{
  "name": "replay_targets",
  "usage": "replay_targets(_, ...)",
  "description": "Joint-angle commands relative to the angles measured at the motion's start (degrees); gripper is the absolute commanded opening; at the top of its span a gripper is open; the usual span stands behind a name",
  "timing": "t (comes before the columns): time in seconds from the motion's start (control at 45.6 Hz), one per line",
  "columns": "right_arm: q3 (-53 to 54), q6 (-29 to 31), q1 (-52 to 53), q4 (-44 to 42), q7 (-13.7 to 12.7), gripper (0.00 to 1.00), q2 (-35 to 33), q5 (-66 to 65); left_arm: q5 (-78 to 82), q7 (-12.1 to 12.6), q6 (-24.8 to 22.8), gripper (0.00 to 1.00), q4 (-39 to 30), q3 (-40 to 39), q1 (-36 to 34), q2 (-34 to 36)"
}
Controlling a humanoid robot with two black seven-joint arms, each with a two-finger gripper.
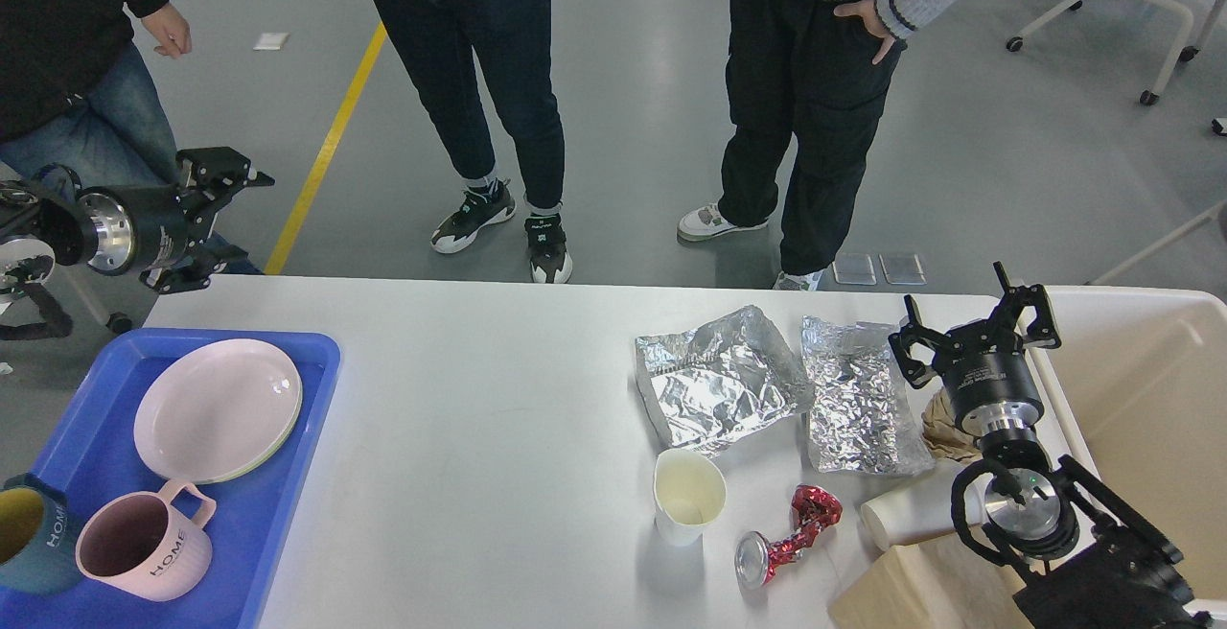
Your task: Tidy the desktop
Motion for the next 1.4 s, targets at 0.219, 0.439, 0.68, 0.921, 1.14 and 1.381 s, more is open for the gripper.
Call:
replay_targets(0.219,0.0,0.0,0.0,0.1,0.0,1.0,0.0,0.0,-0.1,-8.3,0.1,0.96,0.0,-34.4,12.3,-9.9)
replay_targets(0.439,0.0,0.0,0.0,0.1,0.0,1.0,0.0,0.0,0.1,-17.8,1.0,0.96,0.0,-36.8,17.4,-15.9)
replay_targets(0.68,0.0,0.0,0.0,0.0,0.0,1.0,0.0,0.0,0.5,-21.4,1.4,0.96,-3.5,-45.6,24.3,-21.4)
replay_targets(0.921,0.1,0.0,0.0,0.1,-0.1,1.0,0.0,0.0,9.5,-21.6,8.8,0.96,-22.1,-57.1,38.3,-20.8)
replay_targets(1.14,0.0,0.0,0.0,0.1,-0.1,1.0,0.0,0.0,21.4,-21.7,9.4,0.96,-28.2,-70.1,46.3,-25.6)
replay_targets(1.381,0.0,0.0,0.0,0.1,0.0,1.0,0.0,0.0,21.2,-21.5,11.8,0.96,-27.9,-70.1,48.4,-26.4)
